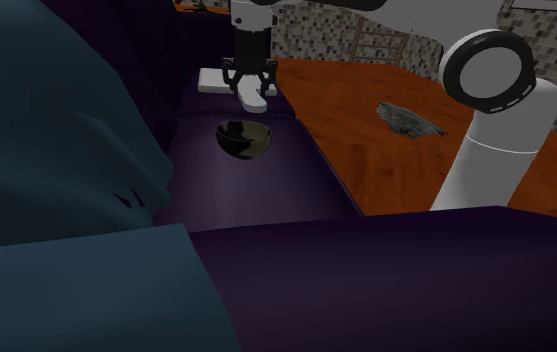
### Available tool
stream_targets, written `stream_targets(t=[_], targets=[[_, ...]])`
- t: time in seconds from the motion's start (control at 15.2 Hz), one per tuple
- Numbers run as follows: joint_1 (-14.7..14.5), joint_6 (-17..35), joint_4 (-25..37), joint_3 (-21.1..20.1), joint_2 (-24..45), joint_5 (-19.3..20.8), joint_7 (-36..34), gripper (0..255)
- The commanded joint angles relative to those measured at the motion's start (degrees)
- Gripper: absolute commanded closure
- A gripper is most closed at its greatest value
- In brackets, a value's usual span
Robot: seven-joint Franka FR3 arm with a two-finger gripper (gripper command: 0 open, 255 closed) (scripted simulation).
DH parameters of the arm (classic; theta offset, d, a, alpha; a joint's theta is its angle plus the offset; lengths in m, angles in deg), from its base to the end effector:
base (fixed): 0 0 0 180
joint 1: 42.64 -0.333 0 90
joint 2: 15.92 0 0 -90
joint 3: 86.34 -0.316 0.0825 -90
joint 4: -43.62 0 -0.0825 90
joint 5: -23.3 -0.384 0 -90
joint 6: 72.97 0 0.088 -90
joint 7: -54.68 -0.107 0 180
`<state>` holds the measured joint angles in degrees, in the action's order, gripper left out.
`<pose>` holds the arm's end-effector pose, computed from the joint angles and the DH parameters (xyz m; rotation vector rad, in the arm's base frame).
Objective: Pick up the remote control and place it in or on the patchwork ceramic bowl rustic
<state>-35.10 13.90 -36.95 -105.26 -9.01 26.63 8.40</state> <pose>0.5771 0.0963 0.6316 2.9767 -0.9442 0.0085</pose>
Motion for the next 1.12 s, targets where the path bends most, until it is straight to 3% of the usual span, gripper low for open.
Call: stream_targets(t=[0.0, 0.79, 1.06], targets=[[-0.47, 0.0, 2.94, -0.13, 3.11, 0.99, -0.51, 255], [0.24, 10.18, -9.48, 0.17, 0.74, 0.21, -0.29, 255], [0.3, 11.67, -11.11, 0.2, 0.59, 0.17, -0.29, 255]])
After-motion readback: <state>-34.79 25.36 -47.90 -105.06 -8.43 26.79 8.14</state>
